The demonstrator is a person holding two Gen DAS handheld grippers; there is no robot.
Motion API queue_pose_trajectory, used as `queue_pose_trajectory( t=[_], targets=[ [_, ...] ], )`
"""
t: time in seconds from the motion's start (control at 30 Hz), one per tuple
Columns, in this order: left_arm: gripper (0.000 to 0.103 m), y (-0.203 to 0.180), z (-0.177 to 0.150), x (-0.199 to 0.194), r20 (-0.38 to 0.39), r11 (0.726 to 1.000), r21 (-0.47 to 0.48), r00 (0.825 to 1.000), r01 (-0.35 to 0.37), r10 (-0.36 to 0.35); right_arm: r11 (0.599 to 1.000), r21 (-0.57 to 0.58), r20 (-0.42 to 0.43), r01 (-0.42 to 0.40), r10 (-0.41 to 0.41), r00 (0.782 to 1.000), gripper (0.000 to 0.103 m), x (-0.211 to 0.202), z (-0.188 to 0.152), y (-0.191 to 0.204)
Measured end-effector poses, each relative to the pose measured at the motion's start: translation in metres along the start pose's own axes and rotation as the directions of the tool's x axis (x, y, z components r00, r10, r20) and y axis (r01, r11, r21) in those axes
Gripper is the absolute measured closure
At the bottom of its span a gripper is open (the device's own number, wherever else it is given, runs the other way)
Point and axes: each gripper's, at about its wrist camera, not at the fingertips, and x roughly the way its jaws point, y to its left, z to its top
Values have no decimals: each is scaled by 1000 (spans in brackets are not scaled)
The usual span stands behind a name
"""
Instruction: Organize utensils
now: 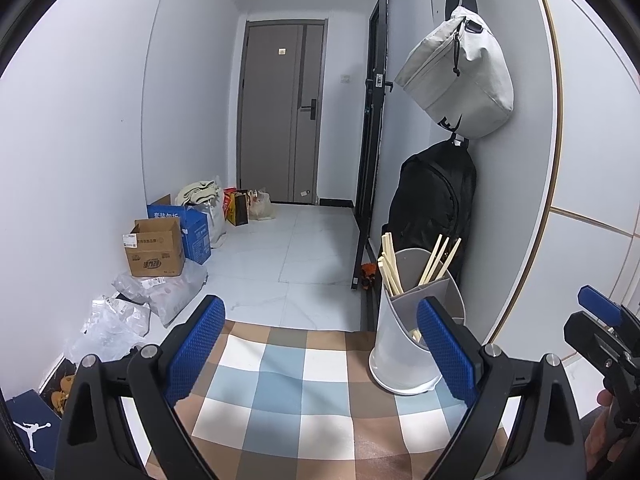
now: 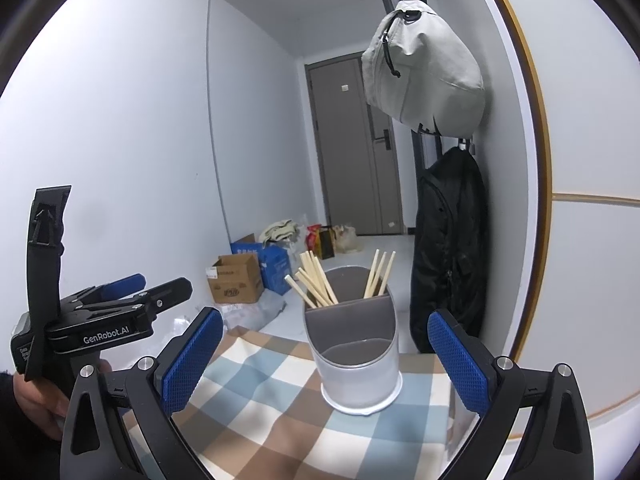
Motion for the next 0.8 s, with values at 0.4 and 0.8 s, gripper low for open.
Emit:
queue_pose_trajectory(
  t=[0.4, 0.8],
  targets=[
    [9, -1, 0, 2, -3, 1000, 0, 1000, -1, 1, 1000, -3, -2, -2, 2, 1000, 0, 1, 0, -1],
    [9, 3, 1, 2, -6, 1000, -15, 1000, 10, -10, 1000, -5, -1, -4, 4, 1000, 0, 1, 0, -1]
  ],
)
